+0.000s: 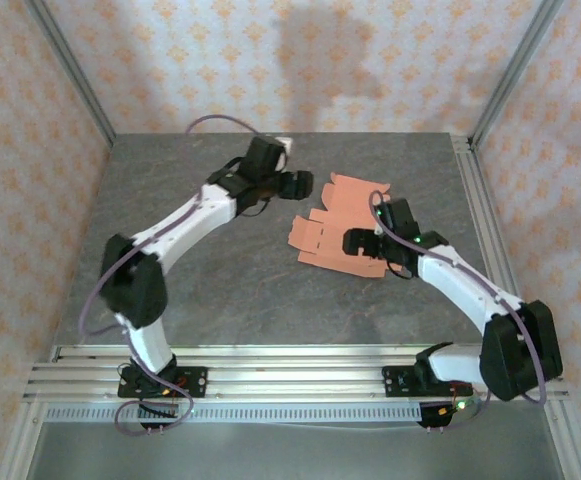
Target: Fold the paper box
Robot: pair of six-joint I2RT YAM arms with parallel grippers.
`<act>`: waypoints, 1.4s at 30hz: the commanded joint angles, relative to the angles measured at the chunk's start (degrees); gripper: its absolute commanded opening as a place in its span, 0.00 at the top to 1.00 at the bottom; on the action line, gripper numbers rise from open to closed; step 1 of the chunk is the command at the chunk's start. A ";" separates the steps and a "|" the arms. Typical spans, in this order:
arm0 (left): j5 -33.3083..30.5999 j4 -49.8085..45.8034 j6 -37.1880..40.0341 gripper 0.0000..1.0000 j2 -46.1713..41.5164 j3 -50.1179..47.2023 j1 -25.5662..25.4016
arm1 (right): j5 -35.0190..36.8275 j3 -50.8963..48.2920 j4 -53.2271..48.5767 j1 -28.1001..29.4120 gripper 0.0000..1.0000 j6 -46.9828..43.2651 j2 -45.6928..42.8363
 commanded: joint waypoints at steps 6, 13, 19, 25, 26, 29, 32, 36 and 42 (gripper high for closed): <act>5.20 -17.98 5.63 0.38 29.19 35.60 -4.55 | -1.08 -9.63 11.10 -0.45 0.06 14.13 -1.38; 7.30 -21.34 1.26 0.53 46.18 56.20 -4.94 | -3.43 -11.45 20.65 -0.91 0.08 21.11 4.23; 7.36 -19.73 -4.56 0.54 50.08 55.95 -3.98 | -3.24 -10.65 23.25 -2.46 0.09 22.65 9.05; 4.94 -20.61 -10.24 0.54 46.91 47.74 -2.64 | -3.30 -7.80 21.28 -5.73 0.09 19.20 13.44; 4.71 -19.57 -11.17 0.54 44.85 44.23 -2.41 | -2.94 -6.79 20.19 -6.45 0.09 18.12 14.30; 4.06 -16.42 -13.35 0.54 38.40 33.34 -1.95 | -4.32 -3.53 18.68 -8.53 0.08 15.19 18.20; 3.46 -13.27 -16.44 0.54 31.33 22.79 -2.00 | -5.19 1.51 16.18 -9.74 0.07 13.18 23.64; 1.26 -9.75 -19.53 0.53 21.94 9.90 -2.63 | -4.86 9.17 13.71 -9.86 0.06 11.24 30.52; -1.10 -7.91 -22.37 0.51 11.71 -4.01 -5.45 | -9.65 23.68 11.13 -9.87 0.06 9.46 43.47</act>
